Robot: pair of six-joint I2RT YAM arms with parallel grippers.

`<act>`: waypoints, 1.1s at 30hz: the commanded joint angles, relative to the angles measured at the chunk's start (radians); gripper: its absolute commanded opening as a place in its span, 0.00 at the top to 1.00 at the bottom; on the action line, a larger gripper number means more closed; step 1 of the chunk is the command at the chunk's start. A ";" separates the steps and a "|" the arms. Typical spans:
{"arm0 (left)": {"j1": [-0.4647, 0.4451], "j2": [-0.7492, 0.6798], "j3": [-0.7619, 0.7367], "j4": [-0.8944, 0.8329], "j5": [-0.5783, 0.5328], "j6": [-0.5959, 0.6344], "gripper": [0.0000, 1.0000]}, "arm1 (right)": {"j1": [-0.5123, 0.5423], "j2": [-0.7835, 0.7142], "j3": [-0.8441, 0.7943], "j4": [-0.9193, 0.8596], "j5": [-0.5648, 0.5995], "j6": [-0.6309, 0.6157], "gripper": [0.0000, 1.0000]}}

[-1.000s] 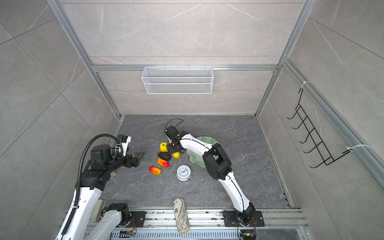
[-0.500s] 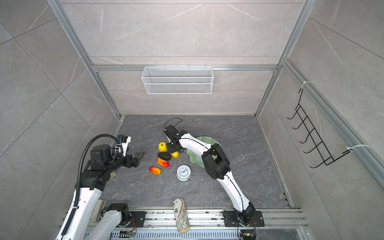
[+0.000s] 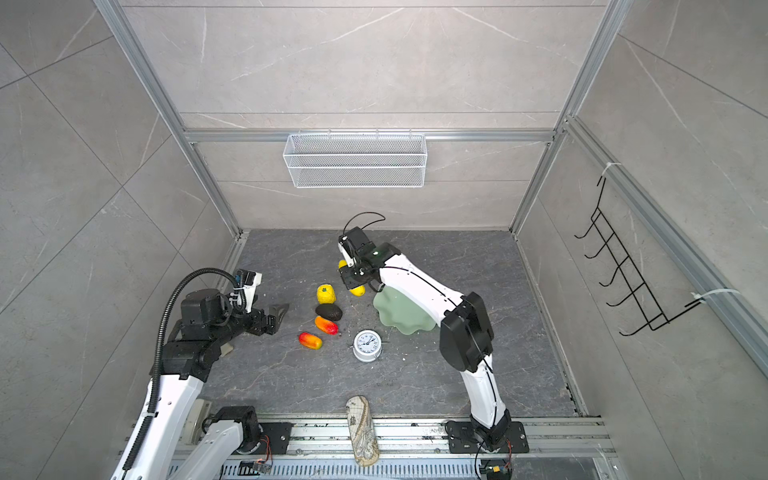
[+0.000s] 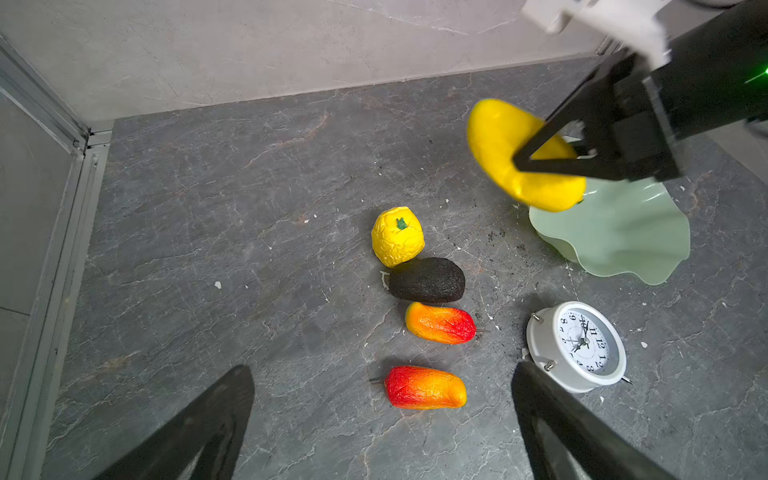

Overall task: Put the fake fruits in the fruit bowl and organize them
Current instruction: 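Carry the yellow squash into the green bowl and release it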

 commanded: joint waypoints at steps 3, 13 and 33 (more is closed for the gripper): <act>-0.003 0.007 0.002 0.032 0.005 0.022 0.00 | -0.120 -0.151 -0.197 0.014 0.051 -0.016 0.86; -0.003 0.010 0.000 0.032 0.005 0.021 0.00 | -0.235 -0.292 -0.558 0.083 0.095 -0.002 0.87; -0.003 0.007 -0.003 0.030 -0.015 0.021 0.00 | -0.262 -0.141 -0.617 0.243 0.122 0.004 0.67</act>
